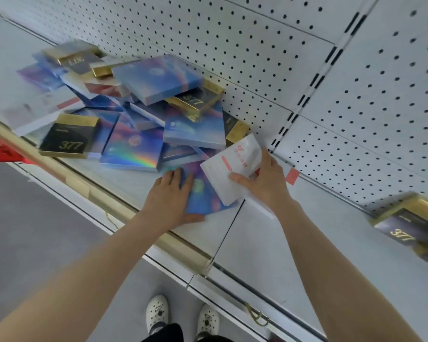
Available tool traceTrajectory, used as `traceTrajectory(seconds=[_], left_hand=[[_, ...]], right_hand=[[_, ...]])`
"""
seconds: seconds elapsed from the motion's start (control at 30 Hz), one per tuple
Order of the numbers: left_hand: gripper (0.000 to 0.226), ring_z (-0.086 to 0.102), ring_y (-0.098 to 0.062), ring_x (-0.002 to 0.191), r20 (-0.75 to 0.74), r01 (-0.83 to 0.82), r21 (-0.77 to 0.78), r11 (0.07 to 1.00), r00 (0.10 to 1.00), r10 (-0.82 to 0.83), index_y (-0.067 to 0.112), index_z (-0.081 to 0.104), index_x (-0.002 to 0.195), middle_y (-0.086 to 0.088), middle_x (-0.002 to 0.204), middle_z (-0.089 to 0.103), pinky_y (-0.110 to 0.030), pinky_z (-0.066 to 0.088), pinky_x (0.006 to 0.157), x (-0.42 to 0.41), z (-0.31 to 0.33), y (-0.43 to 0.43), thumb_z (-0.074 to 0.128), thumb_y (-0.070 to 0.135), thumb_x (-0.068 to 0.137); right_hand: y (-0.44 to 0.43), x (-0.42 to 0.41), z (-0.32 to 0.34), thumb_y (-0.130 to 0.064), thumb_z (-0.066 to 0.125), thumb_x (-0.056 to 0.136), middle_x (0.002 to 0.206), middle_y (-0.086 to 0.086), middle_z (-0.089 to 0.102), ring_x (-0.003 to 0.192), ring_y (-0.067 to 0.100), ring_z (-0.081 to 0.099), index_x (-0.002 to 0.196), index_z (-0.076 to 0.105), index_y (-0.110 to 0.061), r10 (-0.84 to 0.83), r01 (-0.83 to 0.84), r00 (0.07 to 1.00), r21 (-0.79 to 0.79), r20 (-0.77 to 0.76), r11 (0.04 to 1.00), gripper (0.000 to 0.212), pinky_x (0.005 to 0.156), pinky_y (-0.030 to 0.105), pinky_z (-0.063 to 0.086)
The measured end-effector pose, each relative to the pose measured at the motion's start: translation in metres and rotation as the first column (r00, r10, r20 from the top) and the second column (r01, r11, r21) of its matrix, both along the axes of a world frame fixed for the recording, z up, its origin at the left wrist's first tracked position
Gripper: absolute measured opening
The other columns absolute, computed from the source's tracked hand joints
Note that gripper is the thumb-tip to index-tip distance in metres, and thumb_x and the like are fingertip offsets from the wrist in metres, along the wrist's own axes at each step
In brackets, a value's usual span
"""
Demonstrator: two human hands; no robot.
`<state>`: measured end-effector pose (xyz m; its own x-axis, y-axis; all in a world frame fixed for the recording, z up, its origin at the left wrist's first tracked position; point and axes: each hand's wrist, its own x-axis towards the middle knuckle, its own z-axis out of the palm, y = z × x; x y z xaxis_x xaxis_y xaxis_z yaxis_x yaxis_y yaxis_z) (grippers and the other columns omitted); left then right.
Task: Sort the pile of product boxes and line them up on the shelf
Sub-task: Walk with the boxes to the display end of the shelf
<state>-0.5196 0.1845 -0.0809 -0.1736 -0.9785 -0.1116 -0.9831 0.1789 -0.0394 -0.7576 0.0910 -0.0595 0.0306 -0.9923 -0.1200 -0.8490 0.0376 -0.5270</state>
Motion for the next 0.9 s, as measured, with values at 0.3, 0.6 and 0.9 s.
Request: traceTrajectory(seconds=[0.3,0.6,0.9], left_hand=[[0.107,0.046,-0.028,0.115,0.069,0.010,0.010,1.000,0.998,-0.011,0.019,0.036,0.142,-0.010,0.132,0.044,-0.036,0.038,0.097,-0.006,0.018,0.022,0.025,0.089,0.063],[0.114,0.037,-0.037,0.127,-0.073,-0.171,0.128,0.977,0.981,0.181,0.020,0.017,0.148,-0.017,0.143,0.030,-0.046,0.031,0.104,-0.024,0.010,0.006,0.045,0.089,0.062],[0.099,0.044,-0.035,0.124,-0.298,-0.220,0.347,0.912,0.896,0.329,0.014,0.031,0.140,-0.017,0.136,0.044,-0.044,0.040,0.099,-0.014,0.024,-0.016,0.071,0.067,0.067]], right_hand=[[0.011,-0.032,0.014,-0.052,0.072,0.078,0.109,0.001,0.063,0.094,0.021,0.060,0.120,0.054,-0.014,-0.238,0.213,0.938,0.123,0.252,0.969,0.060,0.072,0.030,0.046],[0.069,-0.077,0.029,-0.039,0.060,0.090,0.086,0.003,0.069,0.052,0.020,0.058,0.107,0.059,-0.014,-0.372,0.389,0.821,0.052,0.432,0.920,0.030,0.051,0.030,0.050],[0.120,-0.086,0.019,-0.035,0.058,0.094,0.091,0.002,0.066,0.061,0.023,0.066,0.109,0.055,-0.012,-0.471,0.499,0.775,0.048,0.421,0.865,0.028,0.056,0.038,0.058]])
